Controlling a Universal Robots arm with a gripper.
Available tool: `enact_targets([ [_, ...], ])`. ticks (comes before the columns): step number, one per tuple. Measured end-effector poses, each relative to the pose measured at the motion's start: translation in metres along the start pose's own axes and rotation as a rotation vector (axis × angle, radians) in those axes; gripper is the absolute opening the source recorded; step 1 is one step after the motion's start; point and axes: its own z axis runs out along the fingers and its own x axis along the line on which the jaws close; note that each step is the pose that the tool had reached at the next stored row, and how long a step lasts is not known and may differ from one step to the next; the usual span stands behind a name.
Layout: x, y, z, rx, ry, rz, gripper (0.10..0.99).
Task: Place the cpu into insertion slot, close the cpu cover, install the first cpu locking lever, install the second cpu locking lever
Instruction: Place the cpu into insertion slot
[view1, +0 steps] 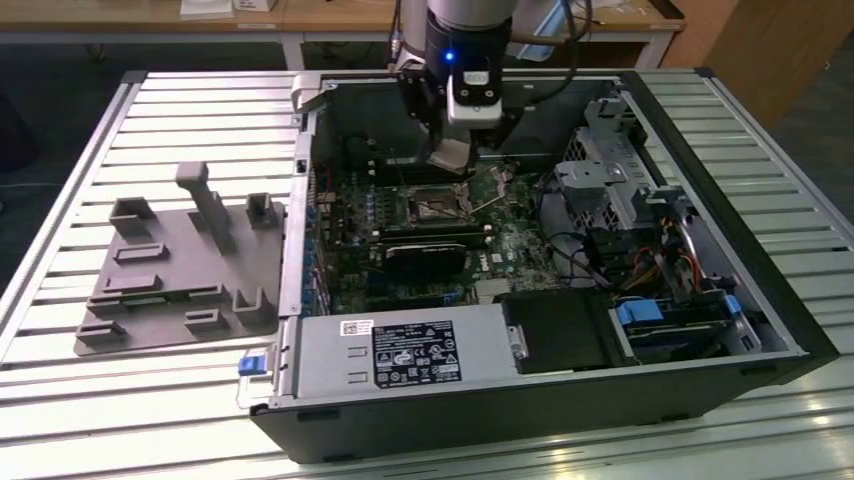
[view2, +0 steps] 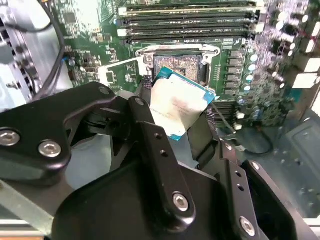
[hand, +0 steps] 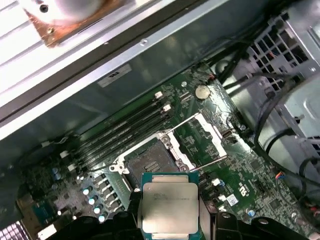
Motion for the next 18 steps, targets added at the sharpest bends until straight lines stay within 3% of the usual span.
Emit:
enact_targets([
  [18,-0.0001,-0.0006,0.0065,-0.007,-0.029,0.326,0.537],
])
